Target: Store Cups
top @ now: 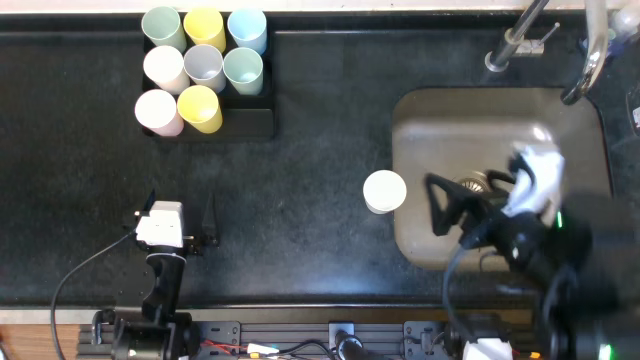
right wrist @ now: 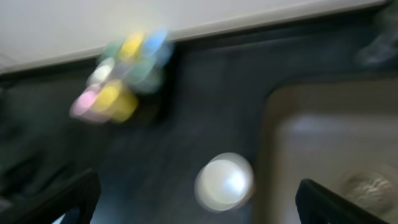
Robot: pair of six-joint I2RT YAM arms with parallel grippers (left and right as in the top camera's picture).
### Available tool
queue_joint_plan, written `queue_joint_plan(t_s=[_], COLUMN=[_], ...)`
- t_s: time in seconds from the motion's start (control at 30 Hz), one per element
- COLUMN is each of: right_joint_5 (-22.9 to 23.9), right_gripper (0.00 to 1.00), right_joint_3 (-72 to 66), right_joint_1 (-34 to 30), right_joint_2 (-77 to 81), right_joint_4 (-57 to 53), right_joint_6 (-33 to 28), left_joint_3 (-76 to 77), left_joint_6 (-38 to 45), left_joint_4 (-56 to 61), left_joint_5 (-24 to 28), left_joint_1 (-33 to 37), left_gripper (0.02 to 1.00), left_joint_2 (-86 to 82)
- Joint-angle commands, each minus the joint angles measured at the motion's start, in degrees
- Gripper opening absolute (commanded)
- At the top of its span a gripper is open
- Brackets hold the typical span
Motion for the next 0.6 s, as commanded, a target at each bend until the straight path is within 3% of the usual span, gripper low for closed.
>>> queue_joint_plan(t_s=[0.03,0.13,0.2,0.23,0.3,0.43,0.6], right_joint_5=[-7.6,11.1,22.7,25.4,26.0,17.8,16.6], right_gripper=[0.998,0.998,0.998,0.996,0.998,0.998,0.998], right_joint_3=[6.9,7.2,7.1,7.1,7.1,7.1,7.1], right_joint_1=[0.0,1.3,2.7,3.3,4.7,8.1,9.5], right_joint_2=[10.7,16.4,20.4,21.9,24.4,29.3,35.7], right_joint_4=[-7.3,-10.4,-12.6,-13.7,-15.6,-18.9,-17.1], right_joint_6=[-7.3,-13.4,-13.8,-14.2,-17.3,-26.1,-27.9], left_joint_3=[-0.1,-0.1,-0.1,-0.1,-0.1,-0.1,-0.1], left_joint_6=[1.1,1.1,1.1,1.1,1.1,1.1,1.1], left_joint_4=[0.0,0.0,0.0,0.0,0.0,0.0,0.0], left_joint_5=[-0.5,-0.5,-0.5,-0.5,-0.5,-0.5,-0.5], left_joint_1=[0.4,0.4,0.4,0.4,0.4,0.4,0.4], left_gripper=[1.0,1.0,0.998,0.998,0.998,0.998,0.998], left_joint_2=[-0.6,-0.6,-0.6,-0.6,-0.6,-0.6,-0.6])
